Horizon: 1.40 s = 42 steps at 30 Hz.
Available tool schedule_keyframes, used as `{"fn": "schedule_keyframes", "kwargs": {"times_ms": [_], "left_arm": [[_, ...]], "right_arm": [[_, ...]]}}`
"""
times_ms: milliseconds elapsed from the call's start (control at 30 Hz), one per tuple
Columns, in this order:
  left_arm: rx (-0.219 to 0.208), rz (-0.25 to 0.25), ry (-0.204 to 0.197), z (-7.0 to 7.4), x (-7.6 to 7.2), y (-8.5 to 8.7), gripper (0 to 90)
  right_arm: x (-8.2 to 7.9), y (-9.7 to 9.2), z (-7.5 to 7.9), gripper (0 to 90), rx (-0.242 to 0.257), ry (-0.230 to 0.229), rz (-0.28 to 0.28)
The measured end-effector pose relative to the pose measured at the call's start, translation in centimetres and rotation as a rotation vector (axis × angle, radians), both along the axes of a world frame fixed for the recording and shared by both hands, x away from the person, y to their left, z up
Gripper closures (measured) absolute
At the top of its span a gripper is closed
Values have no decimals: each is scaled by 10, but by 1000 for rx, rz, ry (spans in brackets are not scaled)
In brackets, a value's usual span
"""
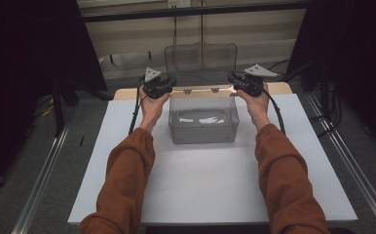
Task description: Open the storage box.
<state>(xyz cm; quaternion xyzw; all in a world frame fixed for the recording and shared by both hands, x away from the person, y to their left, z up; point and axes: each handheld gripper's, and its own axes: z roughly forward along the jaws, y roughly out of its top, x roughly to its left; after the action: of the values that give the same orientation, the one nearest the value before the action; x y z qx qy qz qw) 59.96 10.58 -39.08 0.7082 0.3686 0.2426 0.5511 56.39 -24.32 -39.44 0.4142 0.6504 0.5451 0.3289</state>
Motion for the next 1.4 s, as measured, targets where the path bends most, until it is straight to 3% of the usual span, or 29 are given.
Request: {"fn": "schedule_keyframes", "kwargs": {"times_ms": [367,567,633,800,933,1400], "left_arm": [[6,-5,31,-1,2,1,718],[-23,2,50,-3,4,1,728],[-32,9,61,-4,5,1,731],[-11,10,84,-1,8,0,729],[-11,17,99,-1,9,0,728],[-27,14,174,3,15,1,738]], "right_arm": [[2,-1,-6,751,-4,18,4],[4,-1,-9,757,11,34,0],[6,-1,-11,757,20,45,-5],[9,-2,-8,760,47,99,-12],[11,-2,-7,757,53,107,-14],[18,-1,-1,751,90,214,-44]]}}
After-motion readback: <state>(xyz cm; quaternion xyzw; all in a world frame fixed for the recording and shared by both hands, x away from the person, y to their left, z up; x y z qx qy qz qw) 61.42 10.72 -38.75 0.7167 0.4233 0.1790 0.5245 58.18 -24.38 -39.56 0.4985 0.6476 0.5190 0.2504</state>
